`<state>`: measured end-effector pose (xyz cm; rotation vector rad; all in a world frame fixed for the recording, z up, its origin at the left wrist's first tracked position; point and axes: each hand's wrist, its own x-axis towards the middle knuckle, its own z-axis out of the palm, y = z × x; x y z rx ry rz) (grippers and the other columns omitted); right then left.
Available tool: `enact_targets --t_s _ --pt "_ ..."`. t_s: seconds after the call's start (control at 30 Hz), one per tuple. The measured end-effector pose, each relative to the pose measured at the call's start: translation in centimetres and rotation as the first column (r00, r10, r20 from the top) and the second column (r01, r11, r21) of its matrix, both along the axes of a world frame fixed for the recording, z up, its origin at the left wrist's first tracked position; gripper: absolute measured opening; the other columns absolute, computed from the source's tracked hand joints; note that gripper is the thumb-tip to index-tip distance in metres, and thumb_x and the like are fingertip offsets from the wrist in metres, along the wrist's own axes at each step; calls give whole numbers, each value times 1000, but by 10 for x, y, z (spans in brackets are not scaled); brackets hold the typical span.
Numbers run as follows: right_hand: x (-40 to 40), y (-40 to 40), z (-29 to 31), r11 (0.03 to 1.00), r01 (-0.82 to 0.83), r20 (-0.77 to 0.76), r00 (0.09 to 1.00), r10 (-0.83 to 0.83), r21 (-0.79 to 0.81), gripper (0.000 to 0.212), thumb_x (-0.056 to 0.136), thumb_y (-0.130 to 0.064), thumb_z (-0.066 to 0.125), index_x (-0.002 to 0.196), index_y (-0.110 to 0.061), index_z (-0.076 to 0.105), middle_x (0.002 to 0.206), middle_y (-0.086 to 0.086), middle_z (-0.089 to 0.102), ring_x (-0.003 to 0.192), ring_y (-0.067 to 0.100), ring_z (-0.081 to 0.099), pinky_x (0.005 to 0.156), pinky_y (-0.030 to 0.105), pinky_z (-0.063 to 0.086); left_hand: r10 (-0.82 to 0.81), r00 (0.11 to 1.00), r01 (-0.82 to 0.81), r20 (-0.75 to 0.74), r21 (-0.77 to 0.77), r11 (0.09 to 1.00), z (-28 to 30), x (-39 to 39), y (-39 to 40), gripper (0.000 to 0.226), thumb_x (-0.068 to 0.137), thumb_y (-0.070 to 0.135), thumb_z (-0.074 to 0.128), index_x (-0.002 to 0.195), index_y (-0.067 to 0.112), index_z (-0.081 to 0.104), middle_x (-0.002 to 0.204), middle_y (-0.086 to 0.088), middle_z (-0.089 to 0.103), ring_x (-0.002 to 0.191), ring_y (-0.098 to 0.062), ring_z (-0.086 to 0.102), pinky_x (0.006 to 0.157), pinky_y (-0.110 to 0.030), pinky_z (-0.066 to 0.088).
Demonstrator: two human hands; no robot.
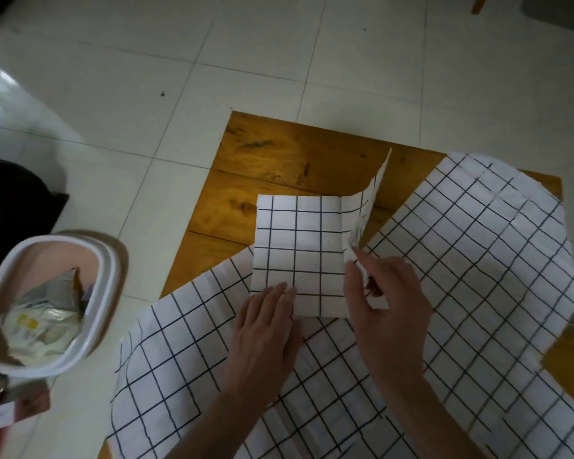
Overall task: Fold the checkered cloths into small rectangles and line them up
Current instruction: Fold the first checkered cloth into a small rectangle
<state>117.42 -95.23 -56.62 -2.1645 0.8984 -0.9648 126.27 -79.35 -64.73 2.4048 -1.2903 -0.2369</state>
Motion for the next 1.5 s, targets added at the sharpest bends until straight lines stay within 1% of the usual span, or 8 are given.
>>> enact_targets --t_s 0.1,0.2,0.37,0.63,0.93,1.2,1.37,1.5 --pt "17 11 -13 987 -46 -18 999 43 -157 21 99 -14 67 115 -5 77 86 -2 59 74 19 58 64 29 53 46 999 -46 14 -23 999 -1 12 11 50 104 36 46 147 11 54 145 -6 59 136 -22 48 116 -34 32" --pt "30 21 -31 971 -106 -57 994 95 -216 19 102 -15 66 114 -6 78 81 2 61 73 18 58 62 29 51 96 995 -96 -9 -9 995 -2 20 18 51 104 37 45 147 10 54 145 -6 59 135 -24 52 113 -41 43" --pt "46 38 -53 962 -211 -184 966 179 -174 21 100 -17 69 117 -9 78 89 0 65 81 13 59 69 13 44 117 993 -118 -23 -49 992 -3 30 23 49 100 25 54 147 10 51 145 -6 58 137 -24 51 113 -43 44" --pt "58 52 -81 944 -329 -355 887 294 -41 30 100 -32 56 113 -13 75 97 -3 66 88 16 64 61 31 59 217 976 -219 -35 -60 974 -3 39 28 60 91 8 68 147 11 48 140 -8 61 132 -25 54 111 -42 44" --pt "47 52 -93 887 -431 -466 758 456 166 56 98 -54 50 133 -14 67 115 -1 64 105 16 62 83 30 59 105 992 -110 -74 -80 991 -5 42 30 53 94 13 42 146 12 53 148 -9 54 140 -27 47 116 -45 43" --pt "22 30 -75 862 -492 -435 754 492 122 38 109 -36 44 131 -14 66 117 -2 65 104 14 60 89 36 56 -27 998 22 -50 -93 995 -6 37 27 46 96 15 45 138 9 61 137 -6 62 130 -24 55 112 -39 43" --pt "-8 5 -74 902 -431 -505 771 387 33 29 103 -21 60 130 -15 66 118 -2 61 103 17 58 87 32 55 -141 989 140 53 36 990 -7 38 26 43 98 28 49 134 11 65 135 -7 63 127 -26 57 109 -39 47" --pt "-24 -6 -83 915 -393 -532 757 380 95 35 97 -17 67 132 -13 68 116 -1 57 104 17 55 86 26 56 -183 979 173 87 110 979 -2 40 23 42 90 24 66 130 11 66 132 -9 63 123 -27 60 104 -42 52"
